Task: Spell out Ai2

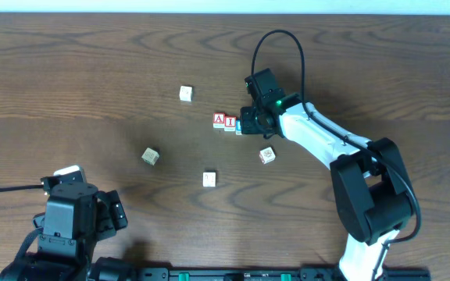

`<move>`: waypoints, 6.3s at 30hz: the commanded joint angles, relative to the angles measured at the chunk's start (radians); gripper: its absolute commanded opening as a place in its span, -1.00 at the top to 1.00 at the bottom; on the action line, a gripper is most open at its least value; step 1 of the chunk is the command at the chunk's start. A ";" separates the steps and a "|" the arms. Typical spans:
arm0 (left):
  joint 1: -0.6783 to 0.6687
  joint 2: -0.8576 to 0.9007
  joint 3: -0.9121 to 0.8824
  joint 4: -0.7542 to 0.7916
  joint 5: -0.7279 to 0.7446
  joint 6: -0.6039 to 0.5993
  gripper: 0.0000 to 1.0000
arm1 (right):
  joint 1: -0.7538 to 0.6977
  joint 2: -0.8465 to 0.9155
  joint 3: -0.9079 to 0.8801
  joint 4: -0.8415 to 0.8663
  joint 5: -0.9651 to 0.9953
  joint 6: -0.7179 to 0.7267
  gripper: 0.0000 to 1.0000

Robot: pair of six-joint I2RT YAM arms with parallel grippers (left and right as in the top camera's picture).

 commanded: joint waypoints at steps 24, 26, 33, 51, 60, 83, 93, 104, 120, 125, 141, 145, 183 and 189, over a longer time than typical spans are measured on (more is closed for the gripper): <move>0.003 -0.003 0.004 0.001 -0.001 -0.004 -0.91 | 0.134 0.063 0.116 0.185 -0.093 -0.171 0.97; 0.003 -0.003 0.004 0.001 -0.001 -0.004 -0.91 | 0.139 0.069 0.117 0.185 -0.093 -0.170 0.97; 0.003 -0.003 0.004 0.001 -0.001 -0.004 -0.91 | 0.138 0.073 0.117 0.190 -0.087 -0.159 0.98; 0.003 -0.003 0.004 0.001 -0.001 -0.004 -0.90 | 0.115 0.139 0.118 0.252 0.011 -0.133 0.98; 0.003 -0.003 0.004 0.001 -0.001 -0.004 -0.91 | 0.106 0.139 0.119 0.239 0.009 -0.133 0.97; 0.003 -0.003 0.004 0.001 -0.001 -0.004 -0.91 | 0.090 0.139 0.127 0.200 -0.017 -0.132 0.98; 0.003 -0.003 0.004 0.001 -0.001 -0.004 -0.91 | 0.057 0.139 0.164 0.179 0.036 -0.130 0.97; 0.003 -0.003 0.004 0.001 -0.001 -0.004 -0.91 | 0.003 0.104 0.338 -0.200 0.153 -0.040 0.97; 0.003 -0.003 0.004 0.001 -0.001 -0.004 -0.91 | 0.093 -0.117 0.098 -0.298 0.113 0.130 0.98; 0.003 -0.003 0.004 0.001 -0.001 -0.004 -0.91 | 0.115 -0.130 0.028 -0.269 0.088 0.149 0.97; 0.003 -0.003 0.004 0.001 -0.001 -0.004 -0.91 | 0.140 -0.123 -0.008 -0.266 -0.002 0.155 0.97; 0.003 -0.003 0.004 0.001 -0.001 -0.004 -0.91 | 0.142 -0.122 -0.018 -0.264 -0.002 0.156 0.98; 0.003 -0.003 0.004 0.001 -0.001 -0.004 -0.91 | 0.109 0.008 -0.021 -0.107 0.082 0.155 0.98; 0.003 -0.003 0.004 0.001 -0.001 -0.004 -0.91 | 0.103 0.008 -0.021 -0.091 0.081 0.152 0.98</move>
